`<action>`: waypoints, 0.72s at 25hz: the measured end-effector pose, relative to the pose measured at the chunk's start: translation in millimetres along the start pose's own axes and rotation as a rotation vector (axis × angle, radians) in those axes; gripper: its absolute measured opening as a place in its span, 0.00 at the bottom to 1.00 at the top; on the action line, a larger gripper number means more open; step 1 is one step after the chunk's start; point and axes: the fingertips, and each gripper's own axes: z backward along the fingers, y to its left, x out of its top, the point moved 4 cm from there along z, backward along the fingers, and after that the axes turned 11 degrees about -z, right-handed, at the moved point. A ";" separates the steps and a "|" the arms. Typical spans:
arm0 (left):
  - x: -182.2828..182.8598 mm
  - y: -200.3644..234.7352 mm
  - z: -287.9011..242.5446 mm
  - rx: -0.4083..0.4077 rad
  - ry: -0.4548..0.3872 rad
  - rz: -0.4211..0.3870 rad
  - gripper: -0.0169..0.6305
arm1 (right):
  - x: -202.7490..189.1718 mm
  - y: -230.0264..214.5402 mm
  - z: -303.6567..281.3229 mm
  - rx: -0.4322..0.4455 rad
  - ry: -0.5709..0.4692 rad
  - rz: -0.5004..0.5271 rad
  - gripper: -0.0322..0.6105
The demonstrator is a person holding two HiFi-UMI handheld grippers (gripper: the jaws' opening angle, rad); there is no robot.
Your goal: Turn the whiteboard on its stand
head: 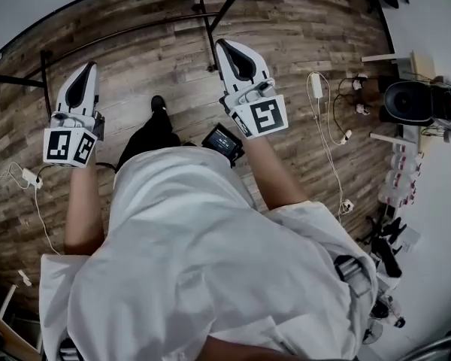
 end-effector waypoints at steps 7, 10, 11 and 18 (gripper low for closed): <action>12.2 -9.2 43.6 0.000 -0.009 -0.037 0.04 | -4.3 25.1 24.4 -0.025 -0.050 -0.135 0.05; 17.7 1.9 56.1 0.020 -0.025 -0.055 0.04 | -6.3 37.1 25.1 -0.047 -0.040 -0.126 0.05; 18.6 7.1 59.7 0.027 -0.029 -0.061 0.04 | -6.9 39.6 25.1 -0.063 -0.032 -0.115 0.05; 9.1 63.4 95.3 0.083 -0.012 -0.061 0.04 | -7.8 72.3 -0.4 -0.160 -0.017 -0.136 0.05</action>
